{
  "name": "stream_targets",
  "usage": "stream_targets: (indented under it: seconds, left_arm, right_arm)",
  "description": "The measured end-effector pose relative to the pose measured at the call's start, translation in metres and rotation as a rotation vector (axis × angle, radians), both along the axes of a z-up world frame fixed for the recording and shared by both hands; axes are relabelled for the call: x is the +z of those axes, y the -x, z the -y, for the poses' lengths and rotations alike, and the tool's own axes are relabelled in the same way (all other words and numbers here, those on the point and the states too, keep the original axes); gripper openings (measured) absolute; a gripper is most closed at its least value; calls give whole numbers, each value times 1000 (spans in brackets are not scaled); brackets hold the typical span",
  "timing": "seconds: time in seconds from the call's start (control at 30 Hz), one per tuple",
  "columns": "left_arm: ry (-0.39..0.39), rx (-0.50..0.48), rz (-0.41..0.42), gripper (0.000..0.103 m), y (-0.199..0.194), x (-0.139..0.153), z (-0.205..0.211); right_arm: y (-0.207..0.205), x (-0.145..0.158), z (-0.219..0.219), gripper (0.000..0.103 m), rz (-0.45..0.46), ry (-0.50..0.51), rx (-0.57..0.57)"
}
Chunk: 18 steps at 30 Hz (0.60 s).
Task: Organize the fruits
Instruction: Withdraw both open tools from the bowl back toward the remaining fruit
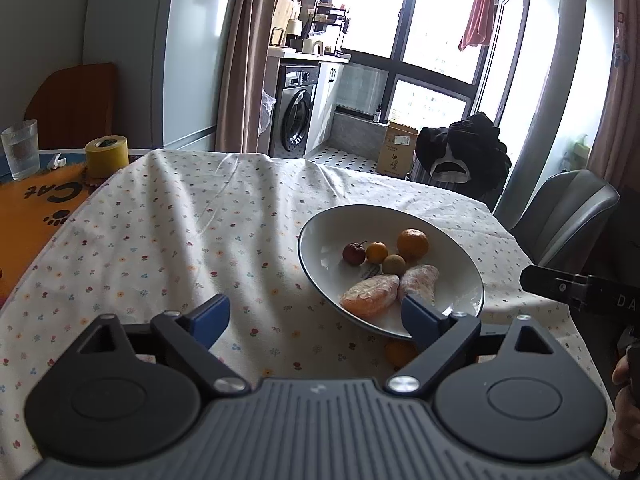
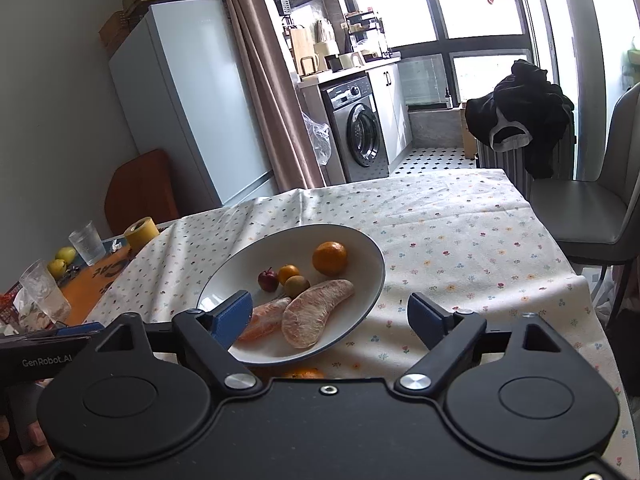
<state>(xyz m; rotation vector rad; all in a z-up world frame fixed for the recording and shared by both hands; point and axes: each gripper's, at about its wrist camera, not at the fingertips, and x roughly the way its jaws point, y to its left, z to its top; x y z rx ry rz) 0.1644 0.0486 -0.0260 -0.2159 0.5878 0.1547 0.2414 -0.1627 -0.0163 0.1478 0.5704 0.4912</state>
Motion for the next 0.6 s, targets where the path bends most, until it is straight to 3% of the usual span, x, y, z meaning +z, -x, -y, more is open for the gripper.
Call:
stream_targets:
  seconds: [0.47,0.6]
  left_arm:
    - [0,-33,3,94,23,7,12]
    - [-10,-44,3,94,31,9,17]
  right_arm:
    - [34,5,8,103,3,-1,64]
    - [42,4,13,103,-4,-5,68]
